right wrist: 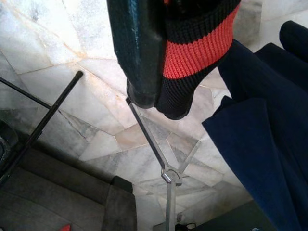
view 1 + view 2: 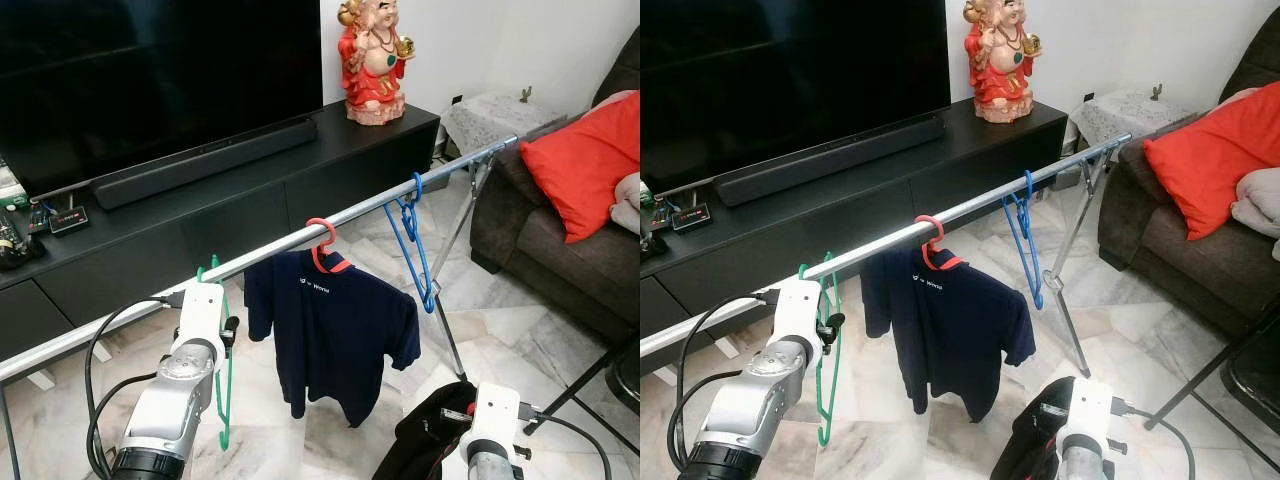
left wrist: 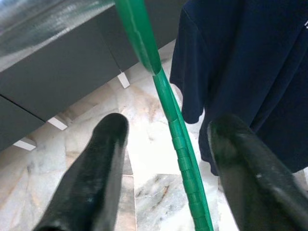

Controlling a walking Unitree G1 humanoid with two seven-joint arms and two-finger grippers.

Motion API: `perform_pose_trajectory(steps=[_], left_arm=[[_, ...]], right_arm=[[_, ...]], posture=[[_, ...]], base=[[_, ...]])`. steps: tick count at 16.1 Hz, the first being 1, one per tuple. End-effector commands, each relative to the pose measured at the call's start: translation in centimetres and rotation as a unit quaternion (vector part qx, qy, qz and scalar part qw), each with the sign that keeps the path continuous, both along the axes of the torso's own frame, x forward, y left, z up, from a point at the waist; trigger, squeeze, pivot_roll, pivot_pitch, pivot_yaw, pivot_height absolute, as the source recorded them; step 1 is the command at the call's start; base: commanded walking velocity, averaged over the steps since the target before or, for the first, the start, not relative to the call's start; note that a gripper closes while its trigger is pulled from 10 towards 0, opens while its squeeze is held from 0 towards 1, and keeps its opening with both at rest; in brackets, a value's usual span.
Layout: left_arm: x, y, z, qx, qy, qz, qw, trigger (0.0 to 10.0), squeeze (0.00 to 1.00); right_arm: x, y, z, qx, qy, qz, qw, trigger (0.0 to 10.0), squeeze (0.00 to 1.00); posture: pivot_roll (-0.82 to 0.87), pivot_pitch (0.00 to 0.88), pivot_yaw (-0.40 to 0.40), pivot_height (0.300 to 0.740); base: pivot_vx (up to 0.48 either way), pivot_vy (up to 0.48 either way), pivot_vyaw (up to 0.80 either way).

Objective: Hang hanger

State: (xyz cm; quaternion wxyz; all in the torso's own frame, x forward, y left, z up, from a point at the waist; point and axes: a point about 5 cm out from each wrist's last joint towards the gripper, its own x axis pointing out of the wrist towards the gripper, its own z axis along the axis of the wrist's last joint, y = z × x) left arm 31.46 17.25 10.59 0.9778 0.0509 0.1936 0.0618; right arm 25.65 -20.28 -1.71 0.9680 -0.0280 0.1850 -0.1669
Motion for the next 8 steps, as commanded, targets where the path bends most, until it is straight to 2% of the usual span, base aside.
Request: perform_pose_trajectory(steps=[1, 8], left_arm=[[0.15, 0.46, 0.15, 0.015, -0.003, 0.005, 1.0, 0.0, 0.0], [0.07, 0.5, 0.19, 0.012, -0.009, 0.002, 1.0, 0.0, 0.0]], right_arm=[[0.05, 0.34, -0.11, 0.002, 0.005, 0.007, 1.0, 10.0, 0.0], [0.07, 0.48, -0.12, 0.003, 0.006, 0.01, 1.0, 10.0, 0.0]], posture=[[0.09, 0.046, 0.066, 0.74], [0.09, 0.039, 0.068, 0.74]], base=[[0.0, 0.0, 0.0], [0.0, 0.0, 0.0]])
